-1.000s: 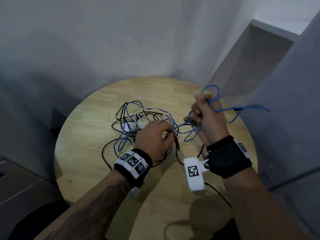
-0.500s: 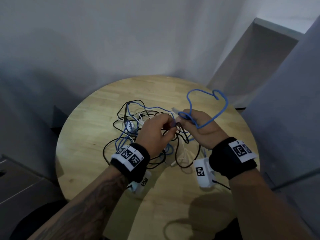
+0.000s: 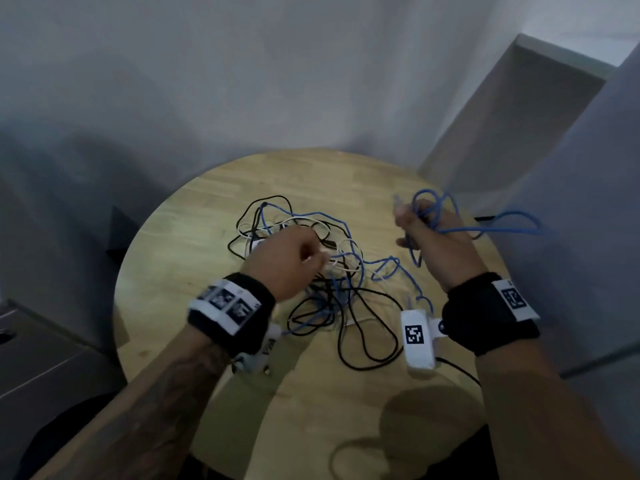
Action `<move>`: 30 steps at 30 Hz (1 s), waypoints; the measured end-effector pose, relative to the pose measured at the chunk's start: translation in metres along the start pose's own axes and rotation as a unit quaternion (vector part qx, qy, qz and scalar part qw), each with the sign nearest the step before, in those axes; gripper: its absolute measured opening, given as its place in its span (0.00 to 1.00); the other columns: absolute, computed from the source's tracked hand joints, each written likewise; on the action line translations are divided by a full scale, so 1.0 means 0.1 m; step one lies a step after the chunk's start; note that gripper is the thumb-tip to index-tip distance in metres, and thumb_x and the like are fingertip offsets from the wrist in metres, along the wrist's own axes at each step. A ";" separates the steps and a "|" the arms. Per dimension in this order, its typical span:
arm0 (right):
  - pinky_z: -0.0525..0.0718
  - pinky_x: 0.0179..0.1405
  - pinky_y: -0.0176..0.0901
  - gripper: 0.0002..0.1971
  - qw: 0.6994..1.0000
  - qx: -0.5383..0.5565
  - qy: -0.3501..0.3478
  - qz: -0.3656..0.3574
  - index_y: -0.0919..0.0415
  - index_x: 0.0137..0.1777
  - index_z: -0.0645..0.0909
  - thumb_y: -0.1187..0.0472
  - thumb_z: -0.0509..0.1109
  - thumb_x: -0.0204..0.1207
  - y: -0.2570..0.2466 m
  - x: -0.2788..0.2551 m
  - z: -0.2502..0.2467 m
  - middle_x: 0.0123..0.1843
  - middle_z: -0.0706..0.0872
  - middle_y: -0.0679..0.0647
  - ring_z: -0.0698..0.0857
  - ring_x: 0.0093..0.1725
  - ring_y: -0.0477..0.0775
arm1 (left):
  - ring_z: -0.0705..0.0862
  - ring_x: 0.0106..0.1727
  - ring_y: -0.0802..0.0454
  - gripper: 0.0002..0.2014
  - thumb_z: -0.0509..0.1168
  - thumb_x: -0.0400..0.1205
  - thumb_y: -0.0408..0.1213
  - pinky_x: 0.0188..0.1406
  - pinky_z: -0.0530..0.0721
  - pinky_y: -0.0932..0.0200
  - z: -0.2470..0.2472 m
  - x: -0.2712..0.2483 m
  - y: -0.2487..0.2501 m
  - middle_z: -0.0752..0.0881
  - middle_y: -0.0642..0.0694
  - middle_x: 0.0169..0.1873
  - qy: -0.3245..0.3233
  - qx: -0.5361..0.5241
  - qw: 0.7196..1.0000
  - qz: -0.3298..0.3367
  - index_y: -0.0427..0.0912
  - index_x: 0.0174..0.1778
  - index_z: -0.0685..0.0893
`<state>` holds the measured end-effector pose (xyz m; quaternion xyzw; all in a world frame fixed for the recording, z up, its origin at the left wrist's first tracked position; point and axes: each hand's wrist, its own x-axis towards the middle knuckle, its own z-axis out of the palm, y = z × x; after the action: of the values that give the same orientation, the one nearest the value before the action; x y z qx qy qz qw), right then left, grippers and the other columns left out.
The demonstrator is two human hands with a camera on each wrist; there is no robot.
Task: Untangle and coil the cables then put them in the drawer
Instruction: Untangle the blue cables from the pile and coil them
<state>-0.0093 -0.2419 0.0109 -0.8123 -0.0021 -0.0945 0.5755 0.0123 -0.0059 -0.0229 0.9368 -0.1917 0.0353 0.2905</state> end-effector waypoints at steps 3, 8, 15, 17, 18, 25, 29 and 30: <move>0.84 0.46 0.59 0.20 0.986 -0.120 -0.117 0.002 0.61 0.38 0.76 0.45 0.69 0.82 0.08 -0.09 0.08 0.34 0.75 0.55 0.79 0.37 0.59 | 0.85 0.30 0.50 0.19 0.66 0.81 0.55 0.33 0.83 0.56 -0.25 -0.15 -0.10 0.86 0.50 0.27 -0.206 0.026 0.974 -0.090 0.45 0.30 0.82; 0.71 0.39 0.42 0.17 0.947 -0.245 -0.209 -0.001 0.50 0.34 0.71 0.49 0.67 0.85 0.21 -0.12 0.24 0.31 0.72 0.49 0.72 0.31 0.48 | 0.85 0.41 0.49 0.15 0.70 0.79 0.51 0.39 0.83 0.56 0.05 -0.39 -0.08 0.90 0.47 0.45 -0.488 0.132 0.857 -0.103 0.43 0.52 0.89; 0.72 0.37 0.44 0.17 0.935 -0.275 -0.223 0.020 0.60 0.38 0.76 0.50 0.66 0.85 0.25 -0.11 0.27 0.35 0.77 0.59 0.75 0.34 0.56 | 0.81 0.49 0.43 0.06 0.65 0.81 0.45 0.43 0.77 0.54 0.40 -0.07 -0.20 0.82 0.45 0.54 -0.369 0.158 0.914 -0.061 0.48 0.48 0.78; 0.70 0.37 0.47 0.19 0.934 -0.279 -0.223 0.032 0.66 0.38 0.74 0.51 0.66 0.85 0.26 -0.09 0.29 0.36 0.73 0.66 0.71 0.33 0.58 | 0.82 0.50 0.43 0.05 0.64 0.81 0.46 0.48 0.83 0.48 0.48 0.08 -0.21 0.82 0.46 0.52 -0.352 0.139 0.924 -0.064 0.50 0.46 0.76; 0.71 0.38 0.48 0.19 0.934 -0.278 -0.223 0.033 0.66 0.39 0.75 0.51 0.66 0.85 0.27 -0.08 0.30 0.37 0.74 0.68 0.71 0.33 0.57 | 0.83 0.50 0.43 0.05 0.64 0.81 0.46 0.50 0.84 0.47 0.52 0.15 -0.21 0.82 0.46 0.52 -0.342 0.126 0.929 -0.066 0.50 0.46 0.76; 0.79 0.37 0.45 0.17 0.967 -0.074 -0.201 0.139 0.59 0.33 0.74 0.53 0.69 0.83 0.24 -0.07 0.28 0.25 0.73 0.50 0.74 0.27 0.51 | 0.84 0.49 0.49 0.07 0.69 0.80 0.40 0.47 0.84 0.56 0.48 0.30 -0.12 0.85 0.48 0.51 -0.198 -0.015 0.978 -0.061 0.45 0.51 0.81; 0.89 0.43 0.57 0.14 0.955 0.097 -0.193 0.203 0.60 0.32 0.79 0.60 0.71 0.79 0.16 -0.11 0.38 0.28 0.78 0.51 0.79 0.27 0.51 | 0.85 0.48 0.56 0.11 0.69 0.82 0.32 0.45 0.81 0.69 0.27 0.00 0.05 0.89 0.48 0.50 -0.146 -0.339 0.928 -0.052 0.42 0.60 0.84; 0.90 0.46 0.60 0.12 0.951 0.117 -0.194 0.213 0.61 0.34 0.80 0.60 0.71 0.79 0.15 -0.13 0.41 0.30 0.79 0.53 0.80 0.29 0.54 | 0.86 0.47 0.55 0.09 0.69 0.83 0.33 0.47 0.82 0.63 0.26 -0.07 0.06 0.90 0.49 0.46 -0.143 -0.365 0.918 -0.057 0.42 0.58 0.86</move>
<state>-0.0144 -0.2069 -0.0184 -0.7237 0.0486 0.1902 0.6616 0.0023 -0.0220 -0.0425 0.7700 -0.1767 -0.1878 0.5836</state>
